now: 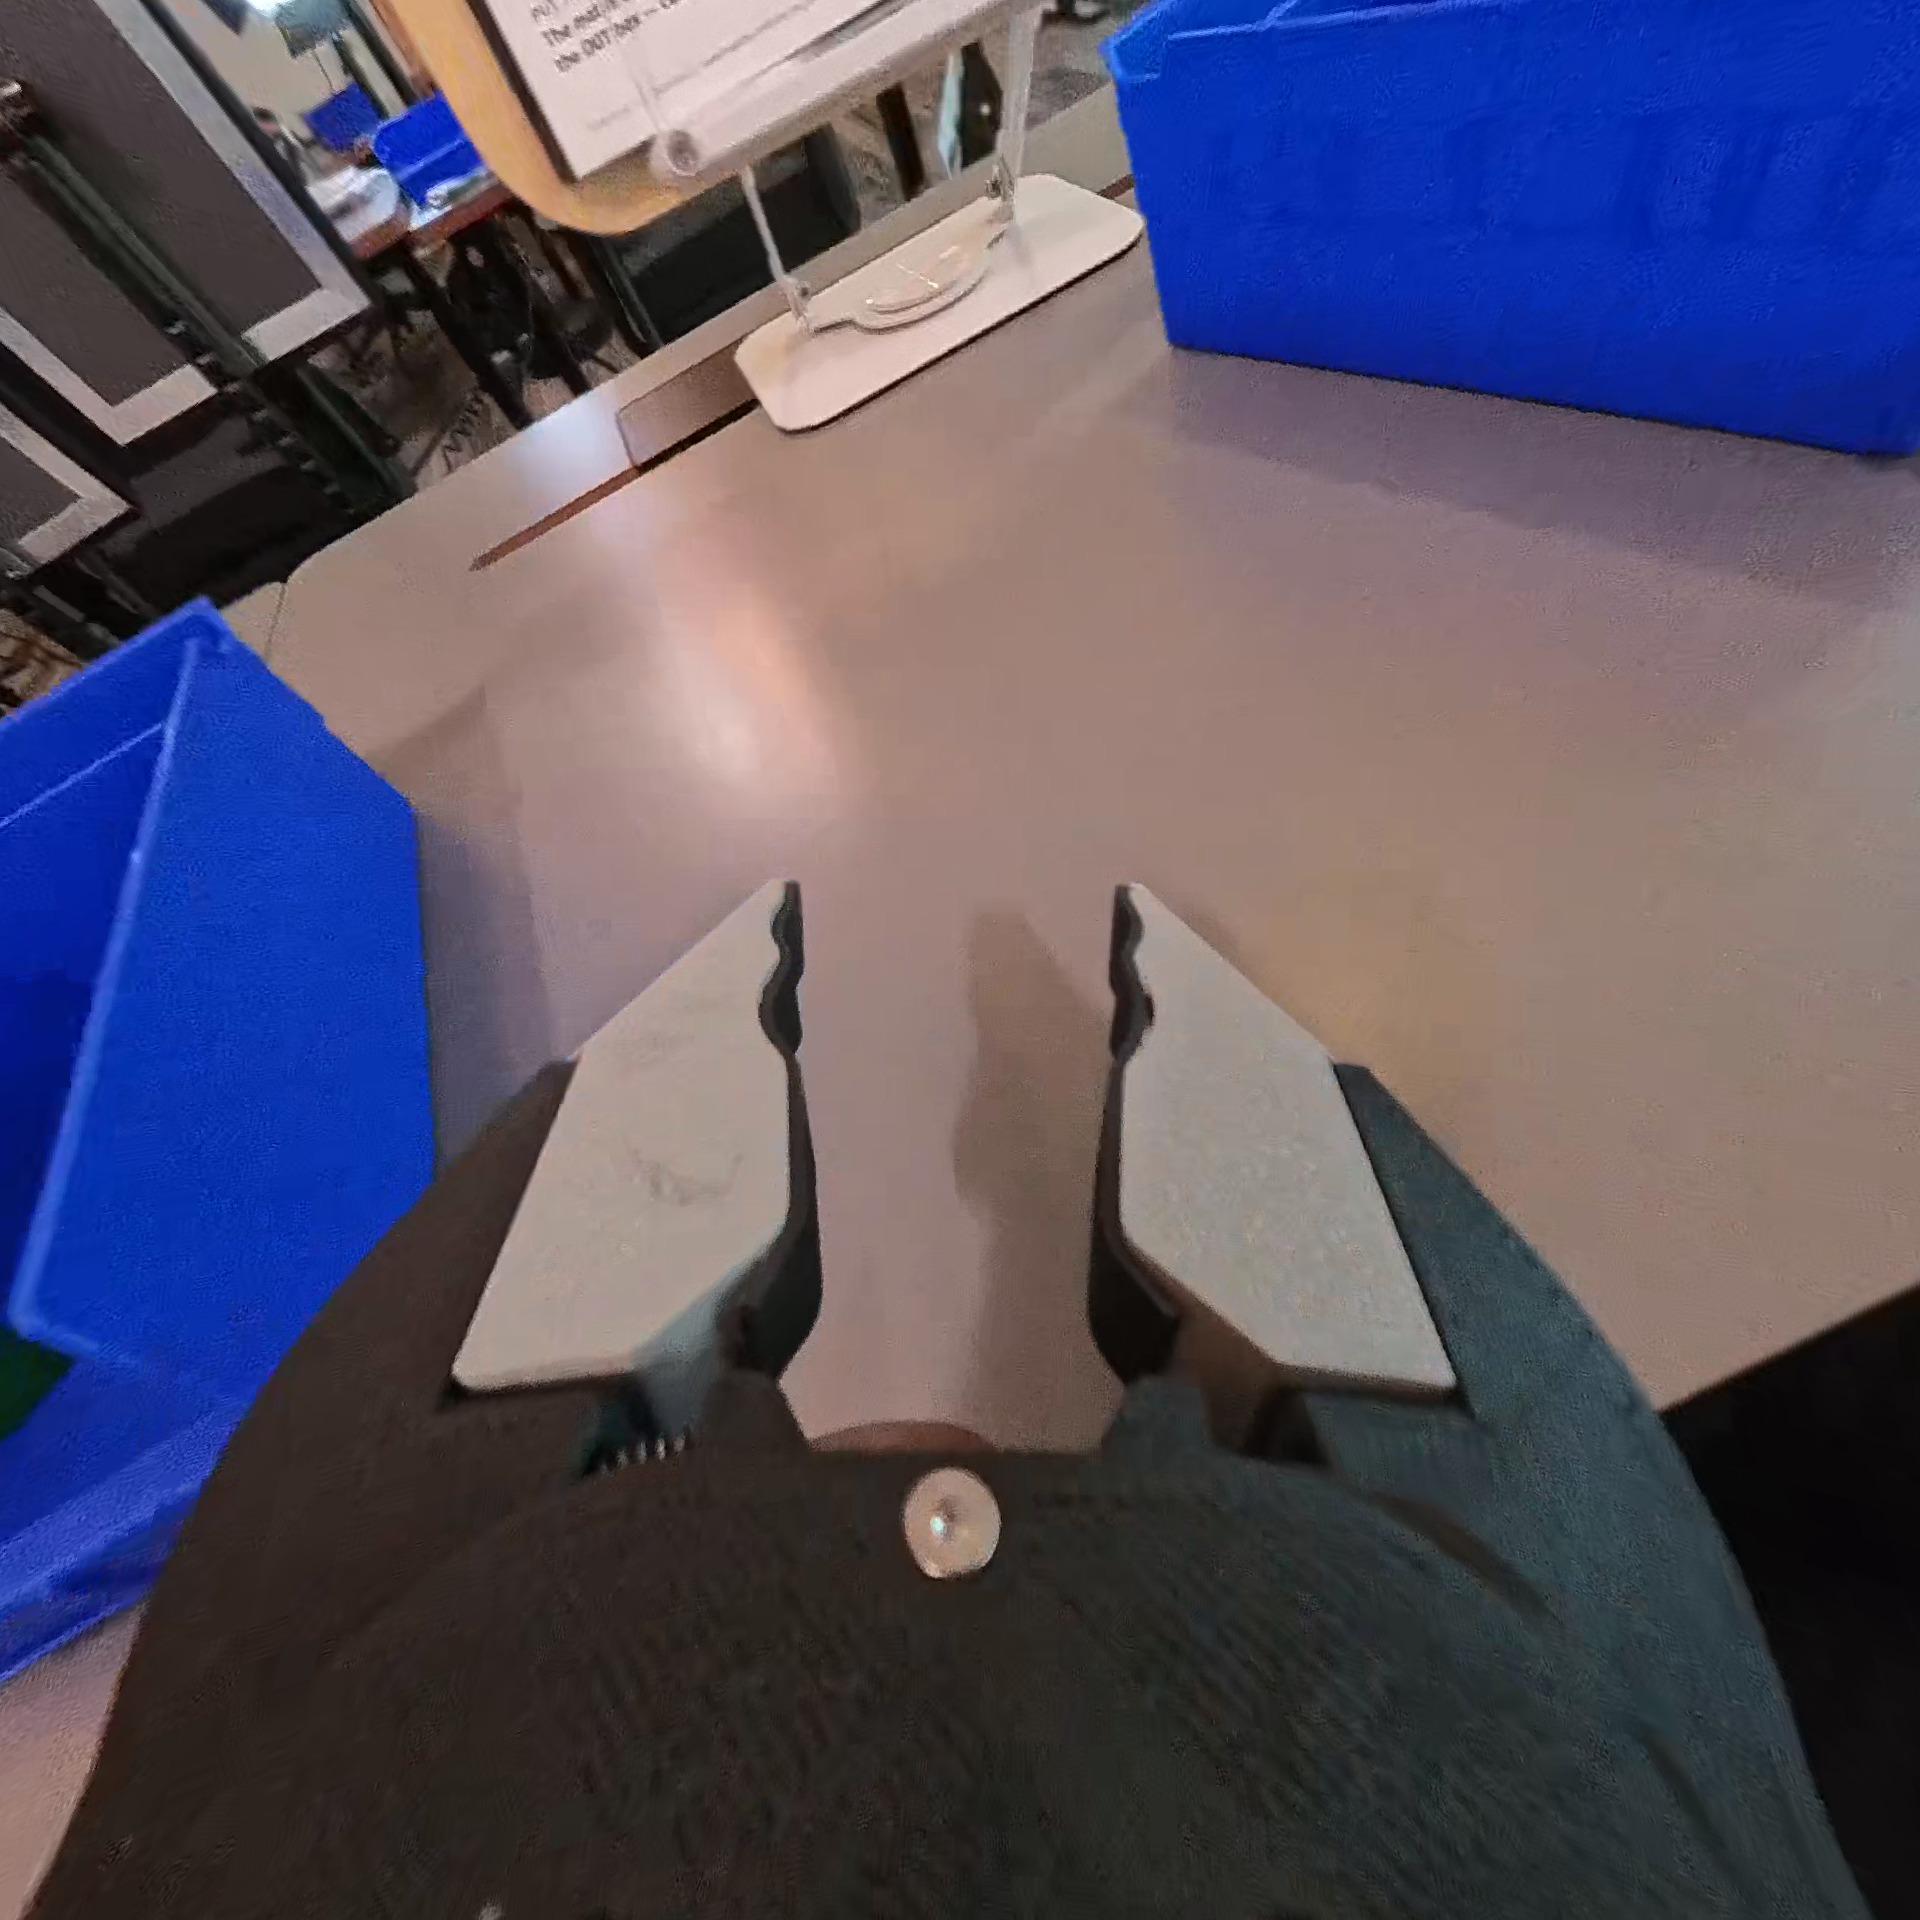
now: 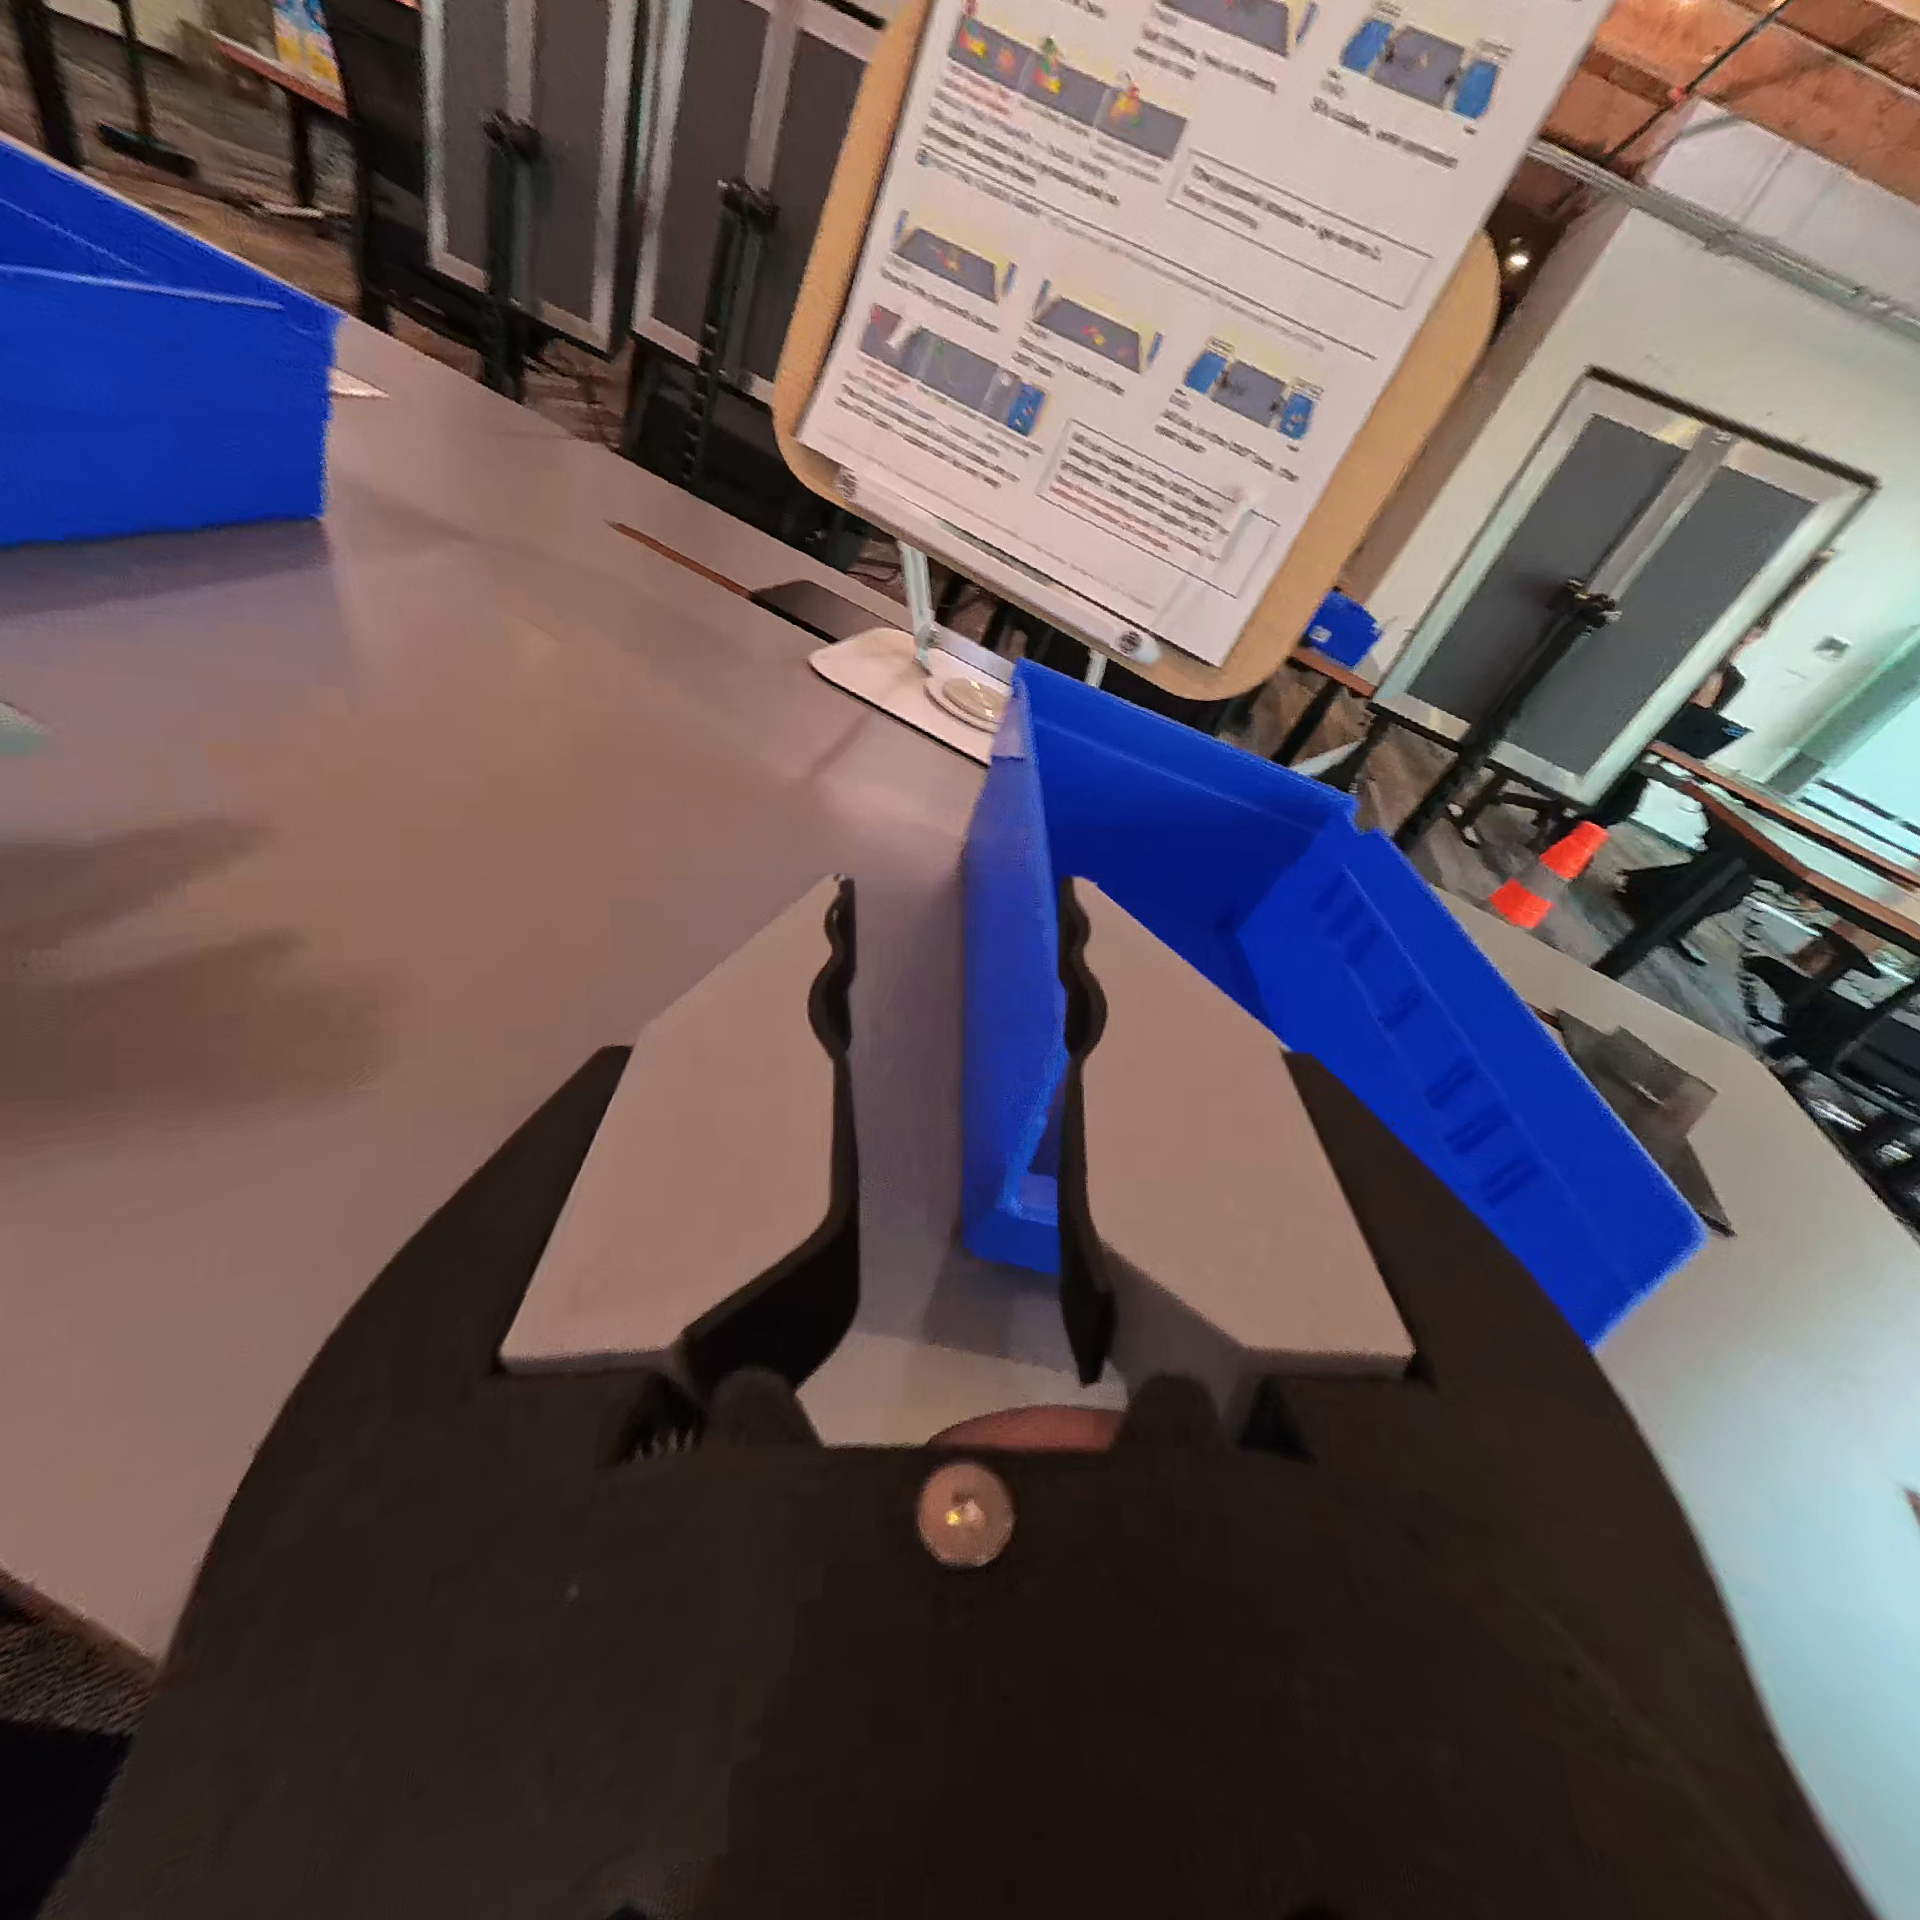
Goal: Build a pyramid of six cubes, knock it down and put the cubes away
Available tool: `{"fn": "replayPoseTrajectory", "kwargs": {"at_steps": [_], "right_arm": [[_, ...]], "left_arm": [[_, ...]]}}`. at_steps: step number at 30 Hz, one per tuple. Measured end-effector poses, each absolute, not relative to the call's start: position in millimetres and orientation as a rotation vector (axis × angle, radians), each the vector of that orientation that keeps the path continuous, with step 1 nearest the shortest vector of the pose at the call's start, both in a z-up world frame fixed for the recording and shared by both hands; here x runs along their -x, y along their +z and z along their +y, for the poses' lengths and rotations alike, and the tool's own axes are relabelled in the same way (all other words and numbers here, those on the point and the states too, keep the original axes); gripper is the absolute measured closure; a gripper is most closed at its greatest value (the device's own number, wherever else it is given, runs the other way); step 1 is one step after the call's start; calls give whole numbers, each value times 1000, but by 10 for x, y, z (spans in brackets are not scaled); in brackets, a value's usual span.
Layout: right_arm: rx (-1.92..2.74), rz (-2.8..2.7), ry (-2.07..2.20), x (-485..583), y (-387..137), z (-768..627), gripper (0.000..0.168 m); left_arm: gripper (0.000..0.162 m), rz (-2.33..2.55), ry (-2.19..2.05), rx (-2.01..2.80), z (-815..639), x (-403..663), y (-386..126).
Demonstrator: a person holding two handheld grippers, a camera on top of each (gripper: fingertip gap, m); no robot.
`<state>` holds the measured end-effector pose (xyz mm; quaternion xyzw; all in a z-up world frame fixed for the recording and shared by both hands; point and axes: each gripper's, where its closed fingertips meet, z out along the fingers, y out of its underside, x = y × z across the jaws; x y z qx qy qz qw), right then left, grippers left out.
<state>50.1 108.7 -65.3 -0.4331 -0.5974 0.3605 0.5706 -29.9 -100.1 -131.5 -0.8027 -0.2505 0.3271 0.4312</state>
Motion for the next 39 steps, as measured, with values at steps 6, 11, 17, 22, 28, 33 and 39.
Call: {"fn": "replayPoseTrajectory", "kwargs": {"at_steps": [6, 11, 17, 22, 28, 33, 39], "right_arm": [[1031, -1542, 906, -141, -936, 640, 107], [1166, -1765, 964, 218, -1547, 370, 103], [1275, -1954, 943, 393, -1839, 284, 102], [1351, -2058, 969, 385, -1975, 234, 103], [1365, -2086, 941, 383, -2028, 229, 114], [1280, -2059, 877, 380, -1994, 229, 127], [1186, -2041, 824, 368, -1957, 204, 153]], "left_arm": [[104, -701, 802, 1956, -574, 572, -1490], [104, -821, 734, 1939, -424, 799, -1623], [136, -848, 788, 1974, -418, 975, -1680], [149, -839, 908, 1987, -434, 1028, -1670], [153, -838, 974, 1981, -460, 1035, -1647], [156, -858, 951, 1967, -478, 1044, -1643], [162, -869, 921, 1975, -478, 1047, -1666]]}}
